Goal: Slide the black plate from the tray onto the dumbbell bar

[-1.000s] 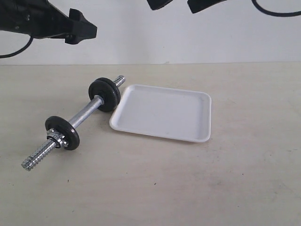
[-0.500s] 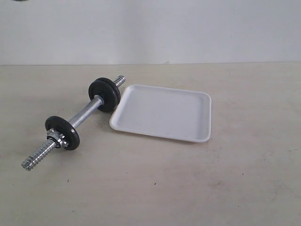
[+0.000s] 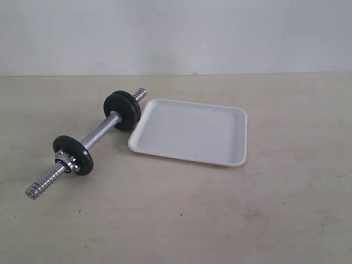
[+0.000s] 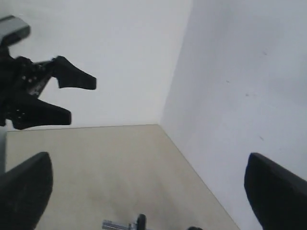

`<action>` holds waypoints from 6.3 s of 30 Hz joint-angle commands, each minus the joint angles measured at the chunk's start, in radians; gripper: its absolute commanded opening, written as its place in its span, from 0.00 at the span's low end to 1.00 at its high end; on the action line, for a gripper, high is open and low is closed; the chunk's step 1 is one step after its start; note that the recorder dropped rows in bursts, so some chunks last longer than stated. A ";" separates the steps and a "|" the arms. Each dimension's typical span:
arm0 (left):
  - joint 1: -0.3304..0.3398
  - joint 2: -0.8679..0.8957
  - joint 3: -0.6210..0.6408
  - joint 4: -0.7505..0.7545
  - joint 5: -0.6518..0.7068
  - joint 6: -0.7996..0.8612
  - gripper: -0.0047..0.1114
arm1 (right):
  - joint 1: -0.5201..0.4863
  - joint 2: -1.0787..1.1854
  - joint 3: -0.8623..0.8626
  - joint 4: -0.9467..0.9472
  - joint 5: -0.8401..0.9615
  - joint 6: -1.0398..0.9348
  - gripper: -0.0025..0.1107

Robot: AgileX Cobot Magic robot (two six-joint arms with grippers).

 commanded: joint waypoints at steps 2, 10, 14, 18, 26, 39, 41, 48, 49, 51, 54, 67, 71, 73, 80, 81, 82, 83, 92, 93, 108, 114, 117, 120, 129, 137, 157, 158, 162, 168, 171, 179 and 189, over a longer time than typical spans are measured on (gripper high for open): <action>0.000 -0.307 0.174 -0.018 -0.119 0.004 0.80 | -0.002 -0.167 0.170 0.156 0.014 -0.130 0.95; 0.000 -0.436 0.259 -0.027 0.117 -0.064 0.80 | -0.002 -0.512 0.453 0.143 -0.129 -0.095 0.95; 0.000 -0.436 0.270 -0.043 0.164 -0.064 0.80 | -0.002 -0.706 0.552 -0.024 -0.194 0.034 0.95; 0.000 -0.436 0.263 -0.075 0.146 -0.052 0.80 | -0.002 -0.898 0.628 -0.290 -0.252 0.294 0.95; 0.000 -0.436 0.279 -0.072 0.103 -0.021 0.80 | 0.005 -0.937 0.724 -0.492 -0.286 0.467 0.95; 0.000 -0.436 0.565 -0.011 -0.270 -0.018 0.80 | 0.007 -0.937 1.234 -0.584 -0.957 0.608 0.95; 0.000 -0.436 0.613 -0.028 -0.355 -0.035 0.80 | 0.007 -0.937 1.303 -0.584 -1.087 0.603 0.95; 0.000 -0.436 0.734 -0.141 -0.533 -0.102 0.80 | 0.007 -0.937 1.495 -0.575 -1.374 0.608 0.95; 0.000 -0.436 0.749 -0.161 -0.533 -0.108 0.80 | 0.007 -0.937 1.521 -0.575 -1.374 0.608 0.95; 0.000 -0.436 0.776 -0.184 -0.533 -0.108 0.80 | 0.007 -0.937 1.569 -0.573 -1.372 0.625 0.95; 0.000 -0.436 0.811 -0.207 -0.541 -0.108 0.80 | 0.007 -0.937 1.616 -0.574 -1.373 0.666 0.95; 0.000 -0.436 0.889 -0.193 -0.495 -0.083 0.80 | 0.007 -0.937 1.616 -0.572 -1.215 0.631 0.95; 0.000 -0.436 0.889 -0.160 -0.471 -0.050 0.80 | 0.007 -0.937 1.616 -0.572 -1.087 0.623 0.95; 0.000 -0.436 0.889 -0.160 -0.456 -0.050 0.80 | 0.007 -0.937 1.616 -0.573 -1.035 0.620 0.95; 0.000 -0.436 0.889 -0.164 -0.410 -0.050 0.80 | 0.007 -0.937 1.616 -0.529 -1.002 0.645 0.95; 0.000 -0.436 0.889 -0.164 -0.404 -0.050 0.80 | 0.007 -0.937 1.616 -0.501 -1.008 0.657 0.95; 0.000 -0.436 0.889 -0.164 -0.404 -0.050 0.80 | 0.007 -0.937 1.616 -0.484 -1.012 0.661 0.95; 0.000 -0.436 0.889 -0.164 -0.404 -0.050 0.80 | 0.007 -0.937 1.616 -0.473 -1.012 0.661 0.95; 0.000 -0.436 0.889 -0.164 -0.407 -0.051 0.80 | 0.007 -0.937 1.616 -0.471 -1.033 0.664 0.95; 0.000 -0.436 0.889 -0.164 -0.407 -0.051 0.80 | 0.007 -0.937 1.616 -0.471 -1.033 0.664 0.95; 0.000 -0.436 0.889 -0.300 -0.455 -0.048 0.76 | 0.007 -0.937 1.616 -0.413 -1.043 0.720 0.95; 0.000 -0.436 0.889 -0.291 -0.427 -0.028 0.10 | 0.007 -0.937 1.616 -0.410 -1.026 0.720 0.95; 0.000 -0.436 0.889 -0.291 -0.423 -0.026 0.08 | 0.007 -0.937 1.616 -0.410 -1.027 0.722 0.95; 0.000 -0.436 0.889 -0.291 -0.406 -0.026 0.08 | 0.007 -0.937 1.616 -0.386 -1.027 0.725 0.95; 0.000 -0.436 0.889 -0.291 -0.379 -0.026 0.08 | 0.007 -0.937 1.616 -0.371 -0.944 0.792 0.79; 0.000 -0.436 0.889 -0.291 -0.377 -0.026 0.08 | 0.011 -0.937 1.616 -0.366 -0.926 0.765 0.06; 0.000 -0.436 0.889 -0.291 -0.379 -0.026 0.08 | 0.011 -0.937 1.616 -0.364 -0.910 0.781 0.06; 0.000 -0.436 0.889 -0.291 -0.379 -0.026 0.08 | 0.011 -0.937 1.616 -0.364 -0.910 0.781 0.06; 0.000 -0.436 0.889 -0.291 -0.379 -0.026 0.08 | 0.011 -0.937 1.616 -0.364 -0.910 0.781 0.06; 0.000 -0.436 0.889 -0.291 -0.377 -0.026 0.08 | -0.037 -0.937 1.616 -0.364 -0.906 0.781 0.06; 0.000 -0.436 0.889 -0.291 -0.379 -0.026 0.08 | -0.081 -0.937 1.616 -0.367 -0.856 0.792 0.06; 0.000 -0.436 0.889 -0.291 -0.379 -0.026 0.08 | -0.163 -0.937 1.616 -0.391 -0.703 0.793 0.06; 0.000 -0.436 0.889 -0.291 -0.381 -0.026 0.08 | -0.163 -0.937 1.616 -0.755 -1.130 0.568 0.06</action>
